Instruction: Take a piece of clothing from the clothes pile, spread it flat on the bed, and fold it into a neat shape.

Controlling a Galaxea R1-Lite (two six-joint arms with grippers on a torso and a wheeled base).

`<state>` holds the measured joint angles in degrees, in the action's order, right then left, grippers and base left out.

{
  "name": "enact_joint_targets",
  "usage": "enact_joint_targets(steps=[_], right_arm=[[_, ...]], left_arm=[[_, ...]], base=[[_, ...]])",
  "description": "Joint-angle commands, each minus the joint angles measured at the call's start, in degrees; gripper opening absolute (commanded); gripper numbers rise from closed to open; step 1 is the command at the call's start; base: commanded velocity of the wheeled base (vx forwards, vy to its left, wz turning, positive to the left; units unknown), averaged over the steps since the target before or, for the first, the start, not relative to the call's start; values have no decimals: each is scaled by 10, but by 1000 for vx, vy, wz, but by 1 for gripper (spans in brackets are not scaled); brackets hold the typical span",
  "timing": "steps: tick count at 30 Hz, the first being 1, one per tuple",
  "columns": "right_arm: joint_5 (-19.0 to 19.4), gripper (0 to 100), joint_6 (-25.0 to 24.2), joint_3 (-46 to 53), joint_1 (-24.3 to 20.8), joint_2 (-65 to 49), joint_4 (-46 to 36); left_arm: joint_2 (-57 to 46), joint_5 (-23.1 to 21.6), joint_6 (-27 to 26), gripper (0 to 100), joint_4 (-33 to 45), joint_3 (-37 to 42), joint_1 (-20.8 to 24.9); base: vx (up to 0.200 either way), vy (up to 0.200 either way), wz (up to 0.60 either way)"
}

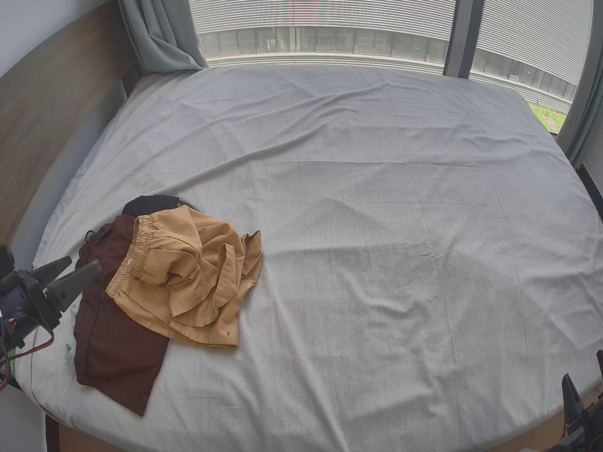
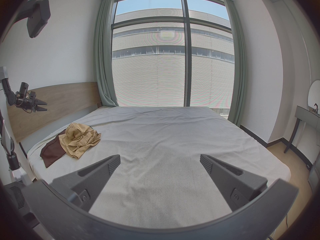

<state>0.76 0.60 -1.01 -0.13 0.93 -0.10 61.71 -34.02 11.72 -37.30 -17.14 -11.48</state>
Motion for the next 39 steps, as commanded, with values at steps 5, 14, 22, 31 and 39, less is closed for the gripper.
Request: enact_joint_targets(steps=[5, 14, 22, 31, 39], right_arm=[[0, 100, 1, 10, 0, -6, 0], [0, 100, 1, 9, 0, -6, 0], [0, 100, 1, 10, 0, -6, 0], [0, 100, 1, 9, 0, -6, 0], [0, 100, 1, 10, 0, -6, 0]], left_arm=[[96, -13, 2, 100, -45, -7, -6], [156, -32, 2, 100, -55, -47, -6], [202, -32, 1, 100, -55, -85, -6], [264, -44, 1, 100, -69, -114, -6], [337, -44, 2, 100, -143, -120, -8]], base=[[0, 0, 0], [0, 0, 0], [0, 0, 0], [0, 0, 0], [0, 0, 0]])
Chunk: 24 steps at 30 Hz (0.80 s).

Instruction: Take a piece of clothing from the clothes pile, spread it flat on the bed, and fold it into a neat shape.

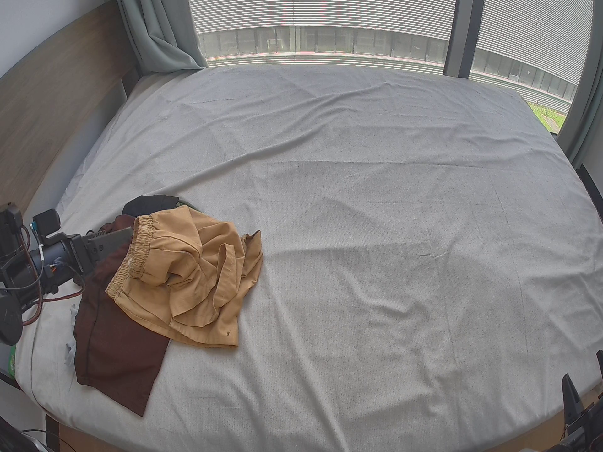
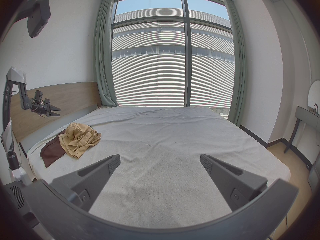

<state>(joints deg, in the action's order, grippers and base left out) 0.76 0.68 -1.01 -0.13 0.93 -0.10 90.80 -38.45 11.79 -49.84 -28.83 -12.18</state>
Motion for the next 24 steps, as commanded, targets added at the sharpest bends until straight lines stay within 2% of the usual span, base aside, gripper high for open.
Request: enact_joint_targets(steps=[1, 7, 24], right_arm=[[0, 100, 0, 9, 0, -6, 0], [0, 100, 0, 9, 0, -6, 0], [0, 100, 0, 10, 0, -6, 0]], left_arm=[[55, 1, 1, 100, -27, -3, -1], [86, 0, 1, 100, -54, -5, -1], [164, 1, 4, 100, -53, -73, -1]], base=[[0, 0, 0], [0, 0, 0], [0, 0, 0]])
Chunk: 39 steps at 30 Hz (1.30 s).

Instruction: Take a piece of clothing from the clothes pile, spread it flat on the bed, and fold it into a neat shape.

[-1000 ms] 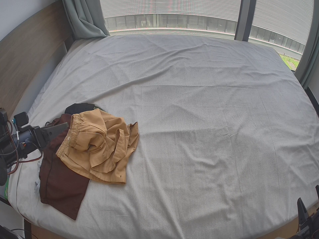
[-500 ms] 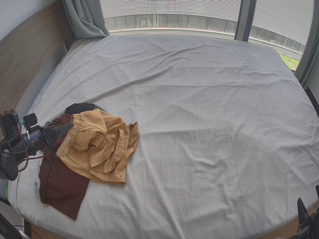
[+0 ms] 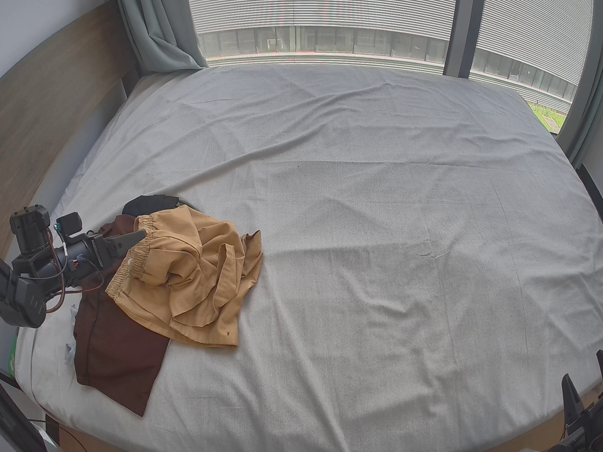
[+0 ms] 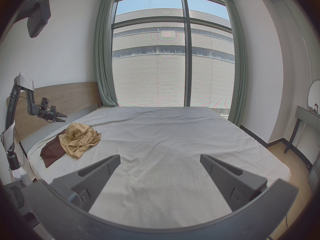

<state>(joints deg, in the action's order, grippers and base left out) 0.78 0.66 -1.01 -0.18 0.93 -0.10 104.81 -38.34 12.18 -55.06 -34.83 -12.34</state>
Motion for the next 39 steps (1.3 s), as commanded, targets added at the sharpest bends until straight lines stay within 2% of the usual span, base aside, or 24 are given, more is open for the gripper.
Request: enact_joint_targets(steps=[1, 15, 30, 39], right_arm=[[0, 100, 0, 9, 0, -6, 0], [0, 100, 0, 9, 0, -6, 0], [0, 100, 0, 10, 0, -6, 0], [0, 100, 0, 10, 0, -6, 0]], left_arm=[[28, 0, 0, 100, 0, -16, 0], [77, -1, 0, 100, 0, -51, 8], [105, 2, 3, 100, 0, -64, 47], [121, 4, 13, 100, -1, -74, 50]], base=[[0, 0, 0], [0, 0, 0], [0, 0, 0], [0, 0, 0]])
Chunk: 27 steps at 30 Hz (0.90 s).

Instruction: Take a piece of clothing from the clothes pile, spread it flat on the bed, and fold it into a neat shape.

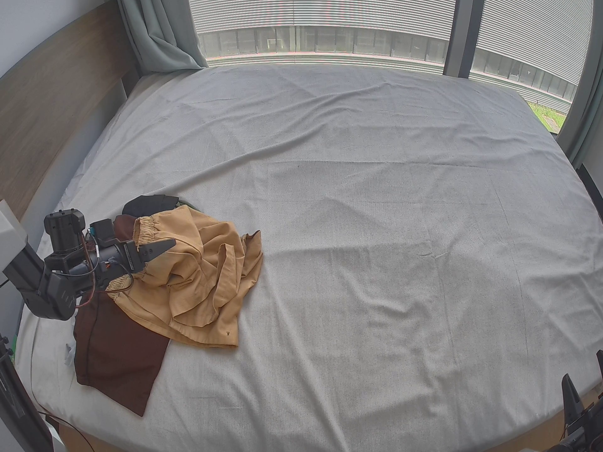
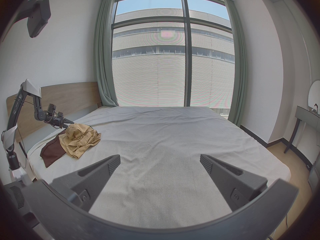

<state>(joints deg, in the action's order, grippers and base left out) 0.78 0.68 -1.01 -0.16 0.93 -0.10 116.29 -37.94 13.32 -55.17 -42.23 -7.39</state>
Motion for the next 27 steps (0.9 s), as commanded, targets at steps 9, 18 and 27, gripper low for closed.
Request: enact_joint_targets(steps=[9, 18, 27], right_arm=[[0, 100, 0, 10, 0, -6, 0], [1, 100, 0, 10, 0, -6, 0], [0, 100, 0, 9, 0, -6, 0]], left_arm=[[11, 0, 1, 100, 0, -2, 1], [27, 1, 2, 0, 0, -18, 4], [25, -6, 14, 0, 0, -15, 4]], base=[[0, 0, 0], [0, 0, 0], [0, 0, 0]])
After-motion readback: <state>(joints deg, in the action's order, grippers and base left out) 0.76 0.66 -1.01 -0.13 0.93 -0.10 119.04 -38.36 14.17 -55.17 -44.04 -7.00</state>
